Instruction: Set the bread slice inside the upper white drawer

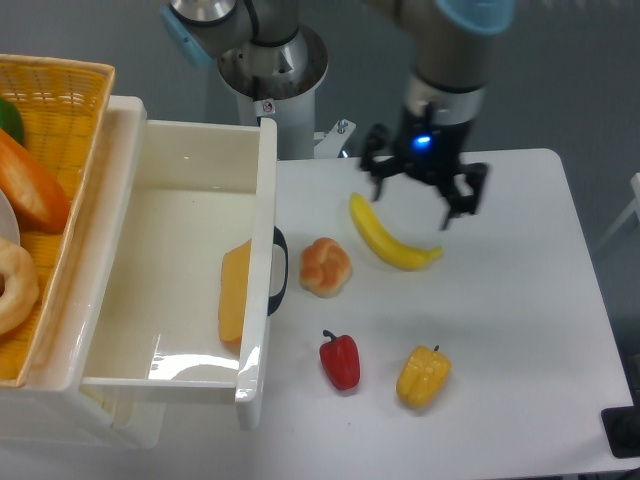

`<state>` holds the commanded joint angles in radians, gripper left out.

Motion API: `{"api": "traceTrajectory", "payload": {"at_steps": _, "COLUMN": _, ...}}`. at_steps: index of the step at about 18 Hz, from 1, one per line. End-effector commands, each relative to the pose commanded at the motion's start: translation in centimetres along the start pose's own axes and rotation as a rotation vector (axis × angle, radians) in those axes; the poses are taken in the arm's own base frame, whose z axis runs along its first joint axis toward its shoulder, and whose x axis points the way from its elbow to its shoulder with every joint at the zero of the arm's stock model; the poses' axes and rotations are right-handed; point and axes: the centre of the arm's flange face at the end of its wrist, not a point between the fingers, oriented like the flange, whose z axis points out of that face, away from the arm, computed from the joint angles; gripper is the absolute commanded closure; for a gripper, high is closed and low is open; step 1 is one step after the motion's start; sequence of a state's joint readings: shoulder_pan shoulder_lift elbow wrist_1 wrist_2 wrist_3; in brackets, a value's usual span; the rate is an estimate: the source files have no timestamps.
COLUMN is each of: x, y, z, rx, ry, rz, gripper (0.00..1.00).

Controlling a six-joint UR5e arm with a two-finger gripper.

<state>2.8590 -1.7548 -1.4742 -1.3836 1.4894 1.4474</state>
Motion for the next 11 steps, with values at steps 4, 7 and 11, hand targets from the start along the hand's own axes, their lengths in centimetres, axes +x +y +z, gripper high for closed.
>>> {"api": "traceTrajectory", "payload": {"at_steps": 4, "x": -3.3, "y": 6.3, "z": 3.0, "rx": -0.053, "ry": 0.043, "rz": 0.07, "gripper": 0.0}}
{"api": "traceTrajectory", "payload": {"at_steps": 7, "x": -5.4, "y": 9.1, "z": 5.3, "rx": -0.079, "ry": 0.037, "rz": 0.081, "gripper": 0.0}}
{"api": "traceTrajectory", "payload": {"at_steps": 11, "x": -7.3, "y": 9.8, "z": 9.8, "rx": -0.077, "ry": 0.062, "rz": 0.088, "gripper": 0.0}}
